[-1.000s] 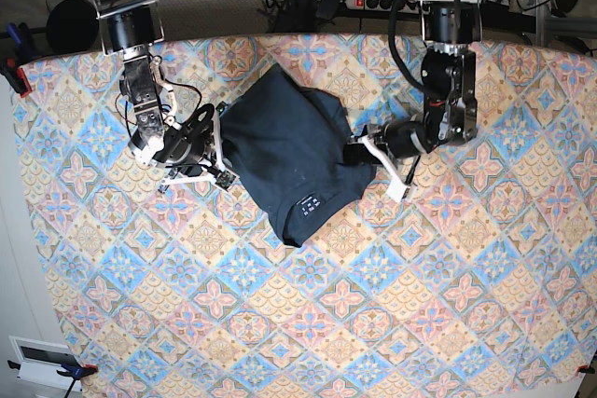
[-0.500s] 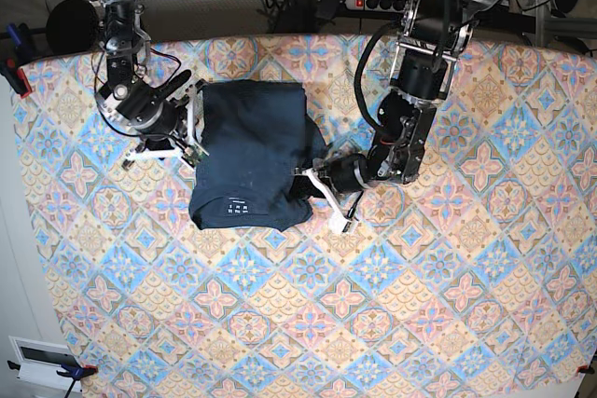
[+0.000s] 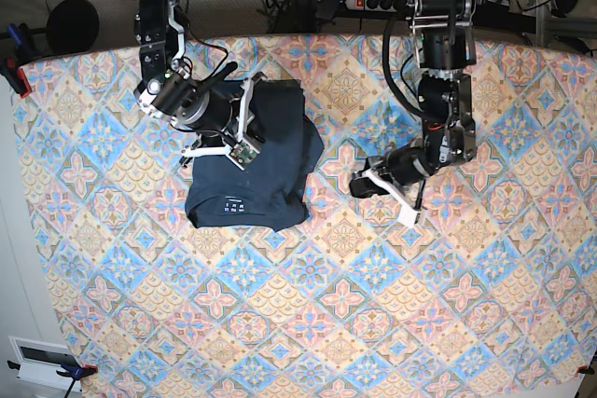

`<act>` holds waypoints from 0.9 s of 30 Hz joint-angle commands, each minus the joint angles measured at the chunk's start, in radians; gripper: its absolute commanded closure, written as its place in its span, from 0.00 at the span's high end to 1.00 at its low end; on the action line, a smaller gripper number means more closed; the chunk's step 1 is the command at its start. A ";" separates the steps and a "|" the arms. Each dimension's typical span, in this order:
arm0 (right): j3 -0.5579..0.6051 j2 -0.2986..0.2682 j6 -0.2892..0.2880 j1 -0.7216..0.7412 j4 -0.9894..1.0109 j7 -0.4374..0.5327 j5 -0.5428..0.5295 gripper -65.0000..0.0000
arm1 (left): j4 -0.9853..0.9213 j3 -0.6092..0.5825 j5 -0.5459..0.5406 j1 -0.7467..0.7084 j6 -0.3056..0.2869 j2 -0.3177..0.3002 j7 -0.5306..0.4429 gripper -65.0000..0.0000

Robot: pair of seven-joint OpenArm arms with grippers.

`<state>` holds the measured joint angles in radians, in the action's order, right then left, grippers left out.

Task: Layout the t-shirt on the table in an organized manner, then fold the t-shirt properly
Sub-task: 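Release the shirt with the left gripper and press its edge with the right gripper, then drag the folded shirt with the right gripper toward the table edge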

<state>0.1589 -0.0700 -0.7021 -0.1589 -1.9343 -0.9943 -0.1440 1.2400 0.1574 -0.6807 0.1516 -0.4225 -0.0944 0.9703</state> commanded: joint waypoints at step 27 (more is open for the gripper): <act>0.029 0.103 0.004 0.175 0.628 0.068 -0.029 0.07 | 0.179 0.021 -0.205 -0.128 -0.011 -0.104 -0.007 0.00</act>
<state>0.1898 0.0456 -0.7105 0.0235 -1.3167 -0.8371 -0.2462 1.3983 0.1783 -0.8654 0.0086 -0.4232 -0.1883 0.9775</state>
